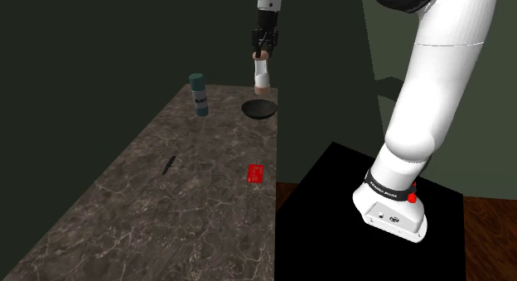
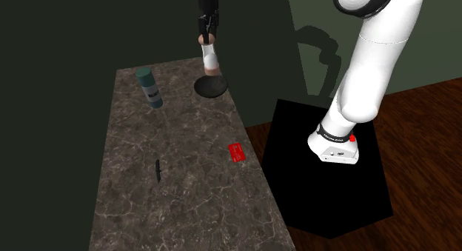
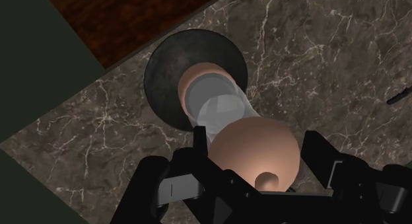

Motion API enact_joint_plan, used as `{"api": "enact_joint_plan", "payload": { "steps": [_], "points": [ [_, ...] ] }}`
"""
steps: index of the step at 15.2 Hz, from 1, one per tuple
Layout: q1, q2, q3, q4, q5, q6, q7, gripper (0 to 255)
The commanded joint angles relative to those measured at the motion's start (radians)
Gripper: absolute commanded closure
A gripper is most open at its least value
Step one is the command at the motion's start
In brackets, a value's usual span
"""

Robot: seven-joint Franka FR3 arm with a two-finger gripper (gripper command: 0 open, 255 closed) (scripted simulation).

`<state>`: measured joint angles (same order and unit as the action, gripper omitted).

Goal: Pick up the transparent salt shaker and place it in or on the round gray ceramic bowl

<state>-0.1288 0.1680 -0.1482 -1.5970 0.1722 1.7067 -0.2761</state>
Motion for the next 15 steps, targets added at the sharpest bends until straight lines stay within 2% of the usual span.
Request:
{"api": "enact_joint_plan", "payload": {
  "steps": [1, 15],
  "points": [
    [0.0, 0.001, 0.0, -0.024, 0.001, 0.025, -0.005, 255],
    [0.003, 0.022, 0.003, -0.174, 0.011, 0.194, -0.03, 255]
  ]
}}
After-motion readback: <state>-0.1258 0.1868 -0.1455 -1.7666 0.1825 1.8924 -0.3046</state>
